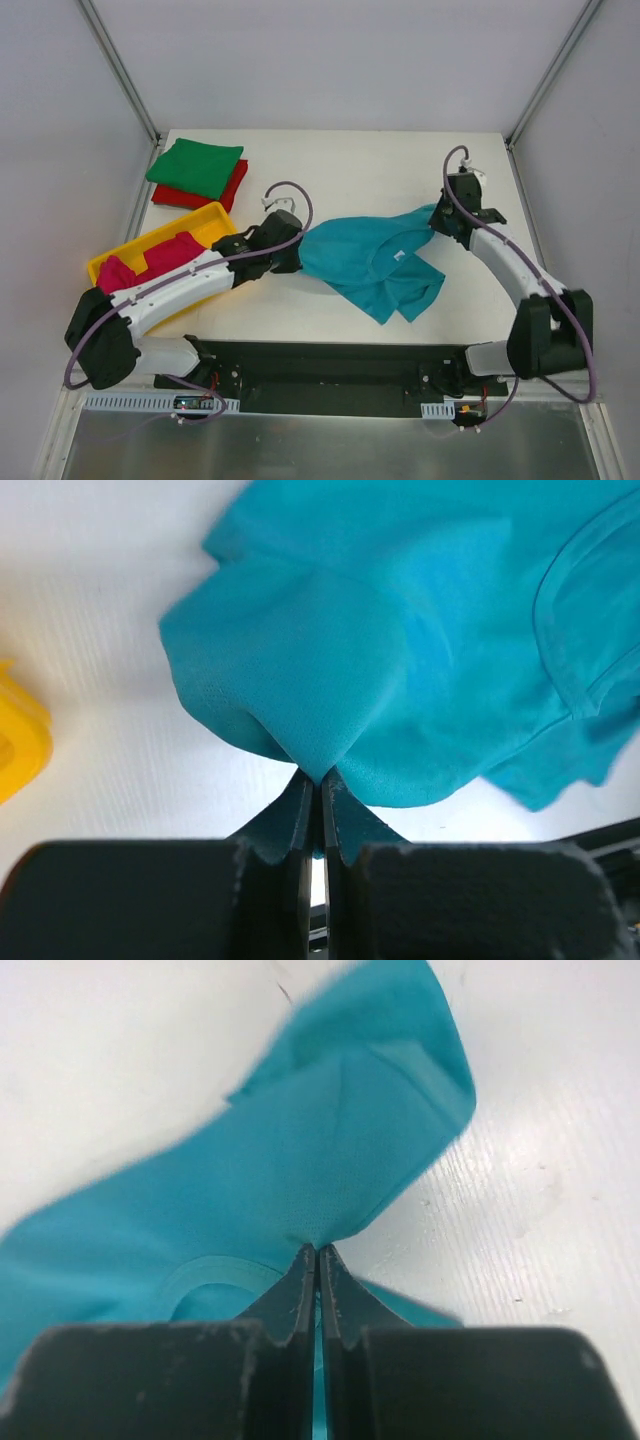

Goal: Fold and stack the t-shirts
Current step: Flatten out the tshirt

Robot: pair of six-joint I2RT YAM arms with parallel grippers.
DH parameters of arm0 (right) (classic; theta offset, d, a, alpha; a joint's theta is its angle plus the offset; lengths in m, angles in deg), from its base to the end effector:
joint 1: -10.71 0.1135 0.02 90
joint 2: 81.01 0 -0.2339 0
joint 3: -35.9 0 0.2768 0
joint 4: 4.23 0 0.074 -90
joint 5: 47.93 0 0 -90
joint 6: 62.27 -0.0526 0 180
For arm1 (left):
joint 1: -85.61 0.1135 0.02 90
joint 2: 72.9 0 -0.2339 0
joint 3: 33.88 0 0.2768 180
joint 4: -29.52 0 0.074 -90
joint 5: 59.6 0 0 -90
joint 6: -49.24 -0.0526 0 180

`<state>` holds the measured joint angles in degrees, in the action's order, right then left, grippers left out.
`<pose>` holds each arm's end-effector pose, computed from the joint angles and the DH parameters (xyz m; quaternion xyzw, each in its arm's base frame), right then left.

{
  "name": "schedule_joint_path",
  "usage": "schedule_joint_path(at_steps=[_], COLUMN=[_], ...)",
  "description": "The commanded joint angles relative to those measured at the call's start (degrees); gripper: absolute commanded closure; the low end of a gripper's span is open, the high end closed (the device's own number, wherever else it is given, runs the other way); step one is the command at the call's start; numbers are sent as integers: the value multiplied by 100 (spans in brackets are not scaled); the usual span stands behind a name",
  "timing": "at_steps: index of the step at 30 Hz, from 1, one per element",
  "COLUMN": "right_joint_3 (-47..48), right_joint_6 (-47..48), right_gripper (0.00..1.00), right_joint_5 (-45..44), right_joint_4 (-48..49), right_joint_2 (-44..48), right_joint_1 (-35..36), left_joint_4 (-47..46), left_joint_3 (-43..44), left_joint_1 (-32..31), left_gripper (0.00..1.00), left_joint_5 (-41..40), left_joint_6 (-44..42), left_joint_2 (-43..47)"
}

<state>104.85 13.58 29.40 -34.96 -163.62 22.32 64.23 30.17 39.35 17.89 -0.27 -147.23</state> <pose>0.3436 0.0588 0.1924 0.0631 0.9150 -0.0133 0.3982 0.2280 -0.2218 0.2007 0.0046 0.9193 -0.1881 0.3457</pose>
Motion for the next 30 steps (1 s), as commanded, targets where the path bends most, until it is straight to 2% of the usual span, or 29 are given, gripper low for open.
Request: schedule_joint_path(at_steps=[1,7,12,16,19,22,27,30], right_joint_3=[342,1352,2740,3891,4787,5158,5677,5836], right_joint_6=[272,632,940,1046,1187,1231,1292,1336], right_gripper=[99,99,99,99,99,99,99,99], right_joint_5=[-254,-123,519,905,1581,2022,2040,1926], right_joint_4=[-663,-1745,-2615,-3134,-3512,-3540,-3645,-3628], right_joint_2=[1341,2494,2890,3049,3049,3233,3199,2945], right_joint_1=[25,16,25,16,16,16,25,16], left_joint_4=[250,417,452,461,452,461,470,470], left_joint_3=[700,1639,2790,3556,3943,4198,4637,4892], left_joint_1=[126,205,205,205,214,205,214,205], left_gripper=[100,100,100,100,100,100,100,100], left_joint_5=[-207,-313,-33,266,635,794,777,462], left_joint_6=[-392,-945,-1754,-2053,-2377,-2651,-2836,-2959], left_joint_2=[760,1455,1833,2088,2229,2326,2265,2002])
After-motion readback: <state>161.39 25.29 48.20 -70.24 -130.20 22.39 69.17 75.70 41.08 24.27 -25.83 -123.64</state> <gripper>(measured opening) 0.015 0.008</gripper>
